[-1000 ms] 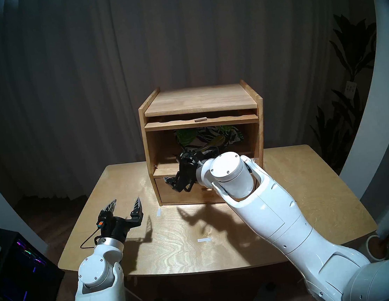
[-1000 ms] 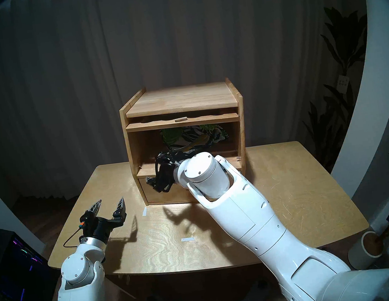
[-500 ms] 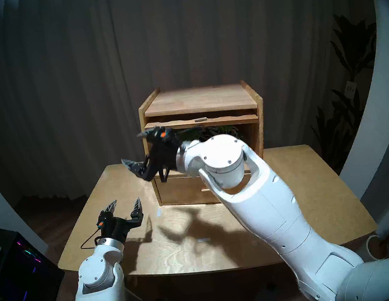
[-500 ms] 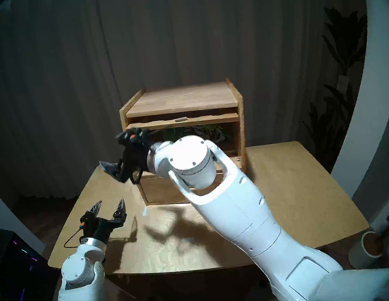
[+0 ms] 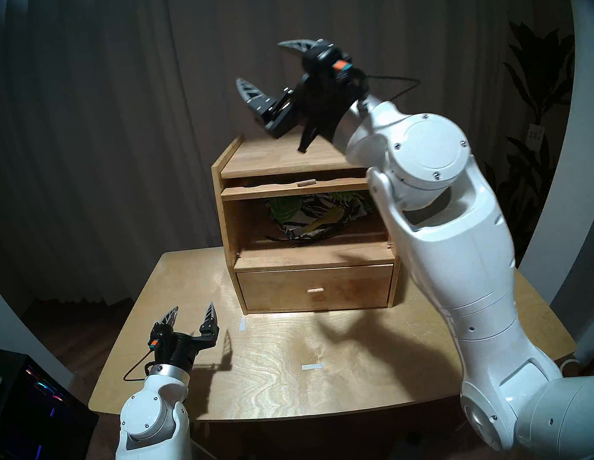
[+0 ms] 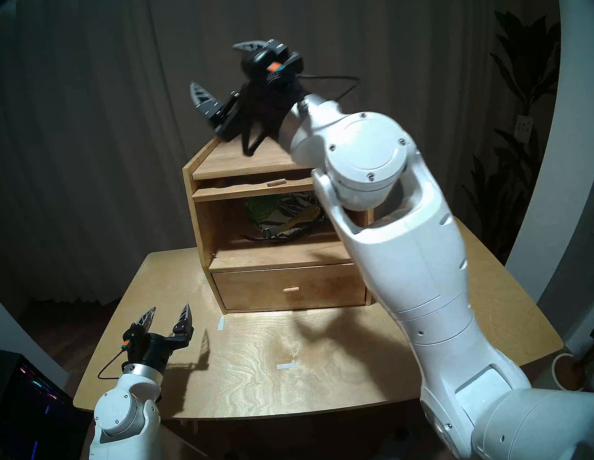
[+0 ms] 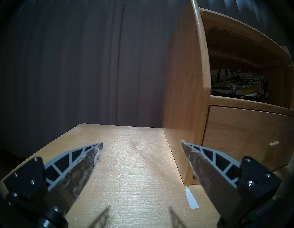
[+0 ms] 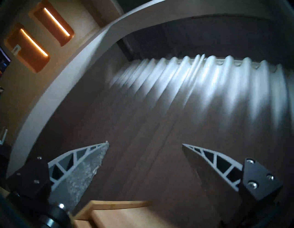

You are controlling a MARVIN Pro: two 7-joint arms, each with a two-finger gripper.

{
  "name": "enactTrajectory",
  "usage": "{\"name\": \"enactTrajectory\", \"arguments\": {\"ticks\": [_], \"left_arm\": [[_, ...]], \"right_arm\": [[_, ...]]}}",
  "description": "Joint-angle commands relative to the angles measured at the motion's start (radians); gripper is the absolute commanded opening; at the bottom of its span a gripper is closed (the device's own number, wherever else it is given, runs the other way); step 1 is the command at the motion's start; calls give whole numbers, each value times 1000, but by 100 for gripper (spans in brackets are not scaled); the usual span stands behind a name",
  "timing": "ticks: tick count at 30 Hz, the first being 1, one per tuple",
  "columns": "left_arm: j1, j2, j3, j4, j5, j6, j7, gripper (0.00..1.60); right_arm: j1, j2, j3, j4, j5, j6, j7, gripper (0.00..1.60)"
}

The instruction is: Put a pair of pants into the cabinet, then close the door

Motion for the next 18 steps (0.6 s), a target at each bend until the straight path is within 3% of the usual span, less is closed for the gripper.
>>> {"name": "enactTrajectory", "arguments": {"ticks": [1,7,18], "left_arm": [[-13,3,1,-15,-1,-5,-1,160],[-13,2,0,-12,-1,-5,-1,160],[-15,2,0,-10,-1,-5,-2,160]], "right_arm": [[-63,112,151,-66,-44,5,-121,160],[-155,171,252,-38,-77,37,-217,160],[-305,200,452,60,-96,121,-356,160]]}}
